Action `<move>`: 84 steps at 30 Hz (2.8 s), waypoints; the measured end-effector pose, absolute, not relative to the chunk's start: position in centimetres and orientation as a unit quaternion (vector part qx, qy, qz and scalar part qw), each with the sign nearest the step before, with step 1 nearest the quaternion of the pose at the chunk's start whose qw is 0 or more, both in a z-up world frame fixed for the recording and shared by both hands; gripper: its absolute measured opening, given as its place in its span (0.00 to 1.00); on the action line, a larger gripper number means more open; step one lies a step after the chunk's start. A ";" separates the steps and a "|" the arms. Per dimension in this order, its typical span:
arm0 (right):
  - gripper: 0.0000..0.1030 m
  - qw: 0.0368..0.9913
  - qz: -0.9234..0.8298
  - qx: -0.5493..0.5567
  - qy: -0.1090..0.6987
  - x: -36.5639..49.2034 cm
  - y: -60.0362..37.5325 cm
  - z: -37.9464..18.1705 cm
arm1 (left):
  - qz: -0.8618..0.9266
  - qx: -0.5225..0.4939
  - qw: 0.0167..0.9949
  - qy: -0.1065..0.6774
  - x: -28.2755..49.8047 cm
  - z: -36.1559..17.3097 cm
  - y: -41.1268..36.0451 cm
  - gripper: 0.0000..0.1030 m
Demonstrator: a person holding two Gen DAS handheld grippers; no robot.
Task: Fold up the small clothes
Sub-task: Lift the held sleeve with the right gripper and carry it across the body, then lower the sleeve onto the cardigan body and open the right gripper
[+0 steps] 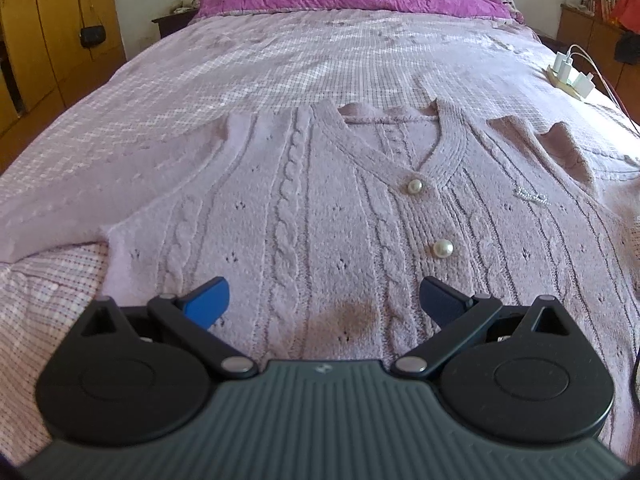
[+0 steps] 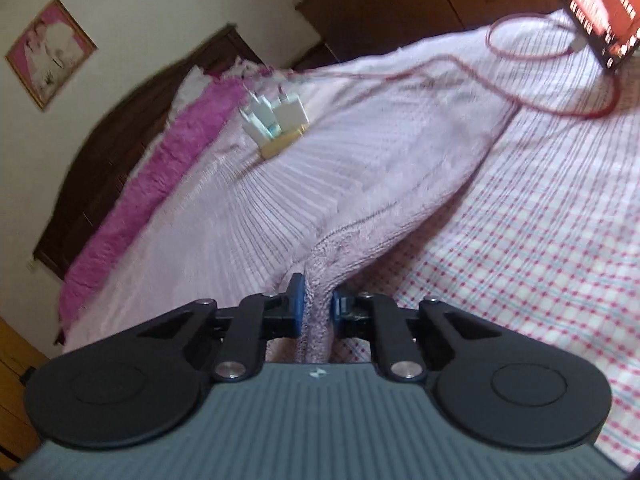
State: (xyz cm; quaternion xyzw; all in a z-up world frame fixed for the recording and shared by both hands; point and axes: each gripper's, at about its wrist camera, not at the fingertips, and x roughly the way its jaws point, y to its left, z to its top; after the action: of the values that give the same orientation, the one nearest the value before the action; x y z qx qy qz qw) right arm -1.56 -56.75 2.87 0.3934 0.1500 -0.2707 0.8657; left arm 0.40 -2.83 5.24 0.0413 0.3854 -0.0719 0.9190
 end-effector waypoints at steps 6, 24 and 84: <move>0.14 0.886 -0.261 0.369 0.108 -5.0 -55.4 6.0 | -0.072 0.036 0.918 0.387 0.2 5.4 -2.5 1.00; 0.14 0.917 -0.208 0.315 0.125 -9.5 -47.3 12.4 | -0.066 0.040 0.928 0.364 1.6 8.2 -0.7 1.00; 0.82 0.902 0.029 0.289 0.321 3.4 -19.5 6.8 | -0.037 0.016 0.933 0.357 1.9 7.5 5.1 1.00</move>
State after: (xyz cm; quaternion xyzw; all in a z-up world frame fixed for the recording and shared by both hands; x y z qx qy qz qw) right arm 3.35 -19.46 6.78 0.2890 0.3206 0.0293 0.9016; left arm 1.88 5.13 7.48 0.0157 0.3573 -0.0366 0.9331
